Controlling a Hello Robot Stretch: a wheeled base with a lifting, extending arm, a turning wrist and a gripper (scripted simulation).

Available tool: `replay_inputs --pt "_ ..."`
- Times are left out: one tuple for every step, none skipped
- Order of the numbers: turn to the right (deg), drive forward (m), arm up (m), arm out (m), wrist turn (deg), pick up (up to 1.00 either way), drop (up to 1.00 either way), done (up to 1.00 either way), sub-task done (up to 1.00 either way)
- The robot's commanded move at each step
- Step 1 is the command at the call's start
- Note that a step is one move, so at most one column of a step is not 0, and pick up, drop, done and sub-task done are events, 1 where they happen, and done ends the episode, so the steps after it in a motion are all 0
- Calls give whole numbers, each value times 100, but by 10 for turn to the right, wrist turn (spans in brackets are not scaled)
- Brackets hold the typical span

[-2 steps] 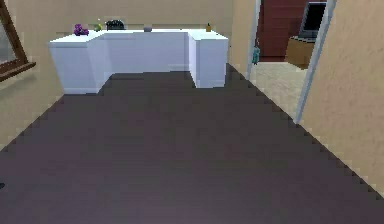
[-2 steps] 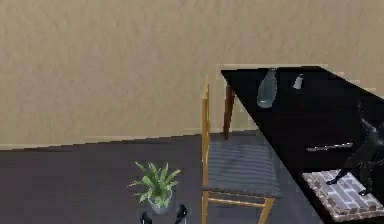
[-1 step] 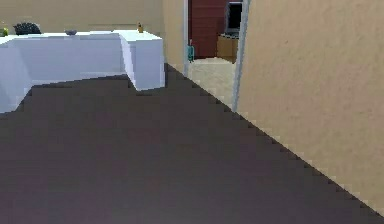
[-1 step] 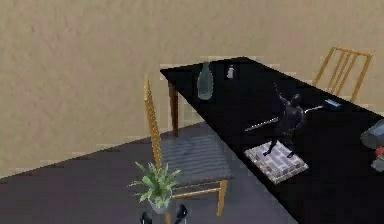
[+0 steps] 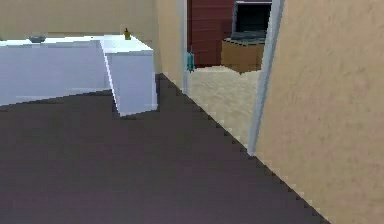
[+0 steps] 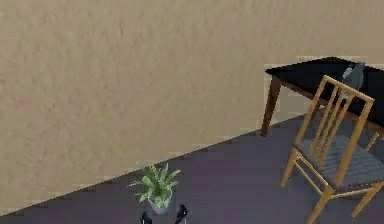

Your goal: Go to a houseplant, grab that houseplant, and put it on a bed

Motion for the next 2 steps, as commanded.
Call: replay_inputs --pt "0 100 0 0 0 0 0 0 0" --pt "0 80 0 0 0 0 0 0 0"
